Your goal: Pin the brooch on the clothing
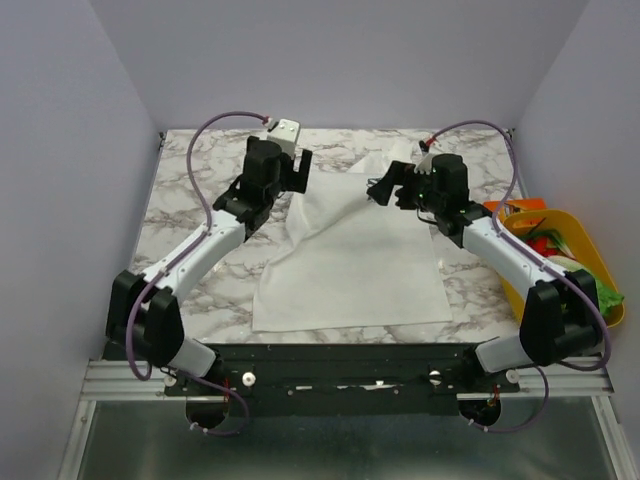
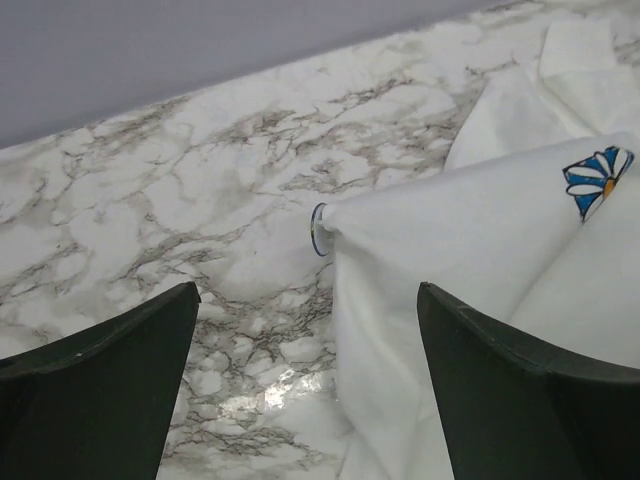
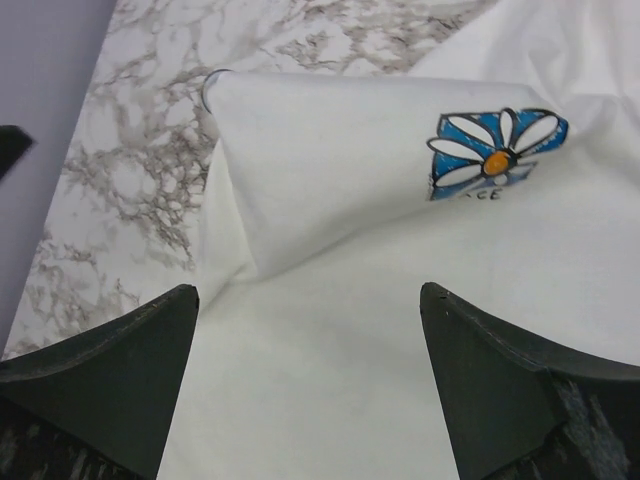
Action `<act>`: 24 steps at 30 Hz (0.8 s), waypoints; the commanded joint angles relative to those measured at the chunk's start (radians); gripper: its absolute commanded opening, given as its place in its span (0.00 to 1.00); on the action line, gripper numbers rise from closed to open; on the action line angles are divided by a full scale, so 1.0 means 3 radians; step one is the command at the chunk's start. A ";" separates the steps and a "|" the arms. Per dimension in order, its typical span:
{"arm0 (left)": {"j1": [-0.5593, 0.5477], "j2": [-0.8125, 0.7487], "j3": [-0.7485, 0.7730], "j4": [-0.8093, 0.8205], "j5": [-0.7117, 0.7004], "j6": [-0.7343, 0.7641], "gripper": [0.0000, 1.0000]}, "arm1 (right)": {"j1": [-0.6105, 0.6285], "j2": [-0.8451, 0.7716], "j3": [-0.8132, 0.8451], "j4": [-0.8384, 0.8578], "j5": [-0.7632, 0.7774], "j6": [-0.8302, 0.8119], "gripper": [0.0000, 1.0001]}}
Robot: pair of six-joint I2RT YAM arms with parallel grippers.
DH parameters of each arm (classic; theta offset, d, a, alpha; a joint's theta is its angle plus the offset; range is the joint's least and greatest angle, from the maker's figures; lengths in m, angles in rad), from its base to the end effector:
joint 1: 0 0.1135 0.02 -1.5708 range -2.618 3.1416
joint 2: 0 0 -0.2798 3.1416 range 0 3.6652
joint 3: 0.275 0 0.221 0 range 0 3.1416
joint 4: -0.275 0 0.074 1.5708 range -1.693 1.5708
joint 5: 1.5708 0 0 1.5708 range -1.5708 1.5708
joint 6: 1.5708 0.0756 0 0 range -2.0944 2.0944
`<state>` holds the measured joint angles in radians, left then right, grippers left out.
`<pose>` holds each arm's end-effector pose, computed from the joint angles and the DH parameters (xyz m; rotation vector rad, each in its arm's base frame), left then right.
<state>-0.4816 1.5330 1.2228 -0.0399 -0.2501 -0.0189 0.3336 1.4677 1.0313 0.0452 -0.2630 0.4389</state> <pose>0.3353 -0.1542 0.3348 0.2736 1.8911 -0.0979 0.3198 0.1316 0.3002 -0.0722 2.0258 0.7565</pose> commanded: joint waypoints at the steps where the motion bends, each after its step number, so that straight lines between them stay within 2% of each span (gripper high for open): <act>1: 0.0020 -0.0594 -0.0301 -0.0066 -0.0128 -0.0463 0.99 | -0.0013 -0.0366 -0.0226 -0.0416 0.0360 0.0015 1.00; 8: 0.0077 -0.1585 -0.1033 -0.0297 0.0168 -0.1051 0.99 | -0.0013 -0.0995 -0.0656 -0.0626 0.0559 0.0117 1.00; 14: 0.0128 -0.2138 -0.1718 -0.0567 0.0107 -0.1675 0.99 | -0.0013 -0.1471 -0.1049 -0.1142 0.0856 0.0270 1.00; 18: 0.0143 -0.2236 -0.1898 -0.0848 0.0306 -0.1900 0.99 | -0.0013 -0.1742 -0.1259 -0.1540 0.1147 0.0388 1.00; 21: 0.0148 -0.2190 -0.1984 -0.1012 0.0470 -0.2089 0.99 | -0.0013 -0.1773 -0.1402 -0.1694 0.1173 0.0490 1.00; 24: 0.0153 -0.2170 -0.2036 -0.1221 0.0430 -0.2243 0.99 | -0.0013 -0.1733 -0.1500 -0.1817 0.1209 0.0597 1.00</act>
<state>-0.4404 0.8837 0.6312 -0.2989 -0.1608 -0.5835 0.3321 0.9466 0.6228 -0.3820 0.0311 0.5579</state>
